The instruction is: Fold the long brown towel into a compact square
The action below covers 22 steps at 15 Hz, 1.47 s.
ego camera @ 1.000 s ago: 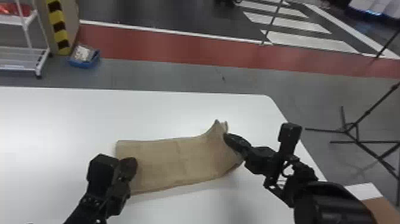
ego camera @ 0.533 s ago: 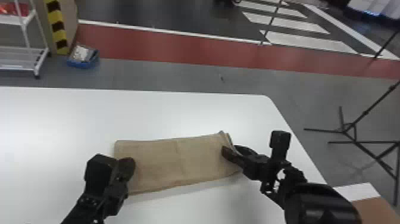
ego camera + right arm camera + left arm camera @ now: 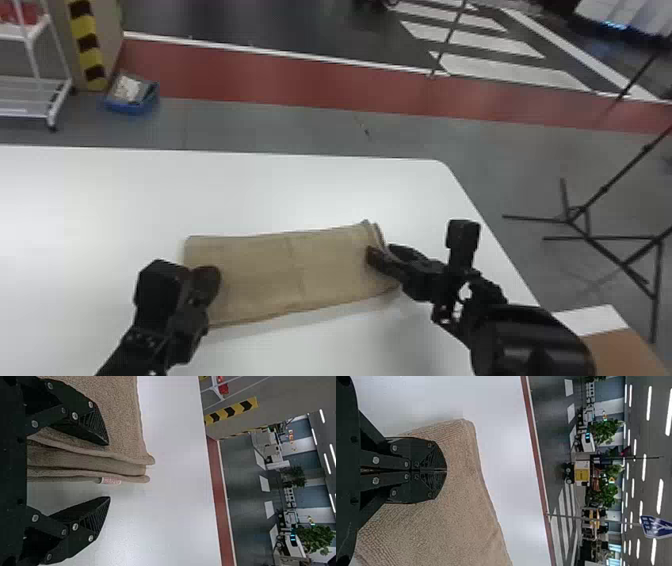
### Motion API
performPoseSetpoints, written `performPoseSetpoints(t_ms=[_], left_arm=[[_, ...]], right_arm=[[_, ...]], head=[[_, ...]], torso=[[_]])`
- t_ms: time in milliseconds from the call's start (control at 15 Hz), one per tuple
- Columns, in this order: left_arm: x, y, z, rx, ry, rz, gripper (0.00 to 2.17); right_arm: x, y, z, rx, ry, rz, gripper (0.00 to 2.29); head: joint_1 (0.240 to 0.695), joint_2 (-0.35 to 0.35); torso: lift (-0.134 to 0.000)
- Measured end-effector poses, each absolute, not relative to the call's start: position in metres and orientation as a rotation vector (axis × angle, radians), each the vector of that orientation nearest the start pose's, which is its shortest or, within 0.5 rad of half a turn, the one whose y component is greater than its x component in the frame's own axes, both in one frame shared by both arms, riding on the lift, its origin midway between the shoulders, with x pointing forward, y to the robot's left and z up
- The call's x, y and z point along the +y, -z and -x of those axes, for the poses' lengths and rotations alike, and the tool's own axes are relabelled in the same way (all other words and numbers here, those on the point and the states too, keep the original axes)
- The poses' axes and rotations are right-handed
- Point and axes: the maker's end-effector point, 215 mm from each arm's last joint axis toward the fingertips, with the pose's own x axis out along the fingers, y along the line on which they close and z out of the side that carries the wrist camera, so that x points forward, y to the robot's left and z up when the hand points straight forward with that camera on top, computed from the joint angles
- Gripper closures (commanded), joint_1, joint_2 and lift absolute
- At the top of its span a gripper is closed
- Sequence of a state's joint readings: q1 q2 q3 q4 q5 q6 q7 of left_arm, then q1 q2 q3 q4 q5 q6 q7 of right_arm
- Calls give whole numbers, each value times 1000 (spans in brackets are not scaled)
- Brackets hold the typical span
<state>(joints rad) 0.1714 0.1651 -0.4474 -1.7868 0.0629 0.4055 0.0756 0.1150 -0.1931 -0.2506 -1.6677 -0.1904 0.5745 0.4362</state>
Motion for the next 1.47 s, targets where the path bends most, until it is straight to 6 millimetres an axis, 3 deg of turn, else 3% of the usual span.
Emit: performPoseSetpoints(t_ms=[133, 267, 333, 533, 667, 800, 1133, 1467], left_arm=[[39, 466, -468, 402, 385, -123, 2135], [39, 466, -469, 402, 385, -126, 2135], [39, 467, -468, 402, 384, -129, 2135], [40, 467, -468, 403, 384, -134, 2135], [42, 468, -468, 408, 382, -137, 2135], [42, 471, -467, 421, 382, -139, 2135], [38, 472, -466, 423, 386, -136, 2135], [27, 469, -465, 421, 405, -136, 2135]], right_arm=[[-324, 478, -505, 535, -216, -165, 856], [-318, 479, -503, 550, -233, -182, 859], [-315, 479, -502, 556, -239, -189, 998], [-309, 477, -502, 567, -261, -226, 1025], [-303, 464, -505, 546, -278, -243, 1028], [-291, 436, -505, 494, -309, -253, 1025], [-229, 372, -497, 447, -435, -286, 1025], [-161, 339, -503, 461, -542, -324, 1025]], head=[[695, -318], [695, -309], [695, -307], [695, -301], [695, -291], [695, -280], [695, -219], [695, -156]], torso=[[-115], [-115], [-115], [-115], [-115], [-115], [-115], [-115]])
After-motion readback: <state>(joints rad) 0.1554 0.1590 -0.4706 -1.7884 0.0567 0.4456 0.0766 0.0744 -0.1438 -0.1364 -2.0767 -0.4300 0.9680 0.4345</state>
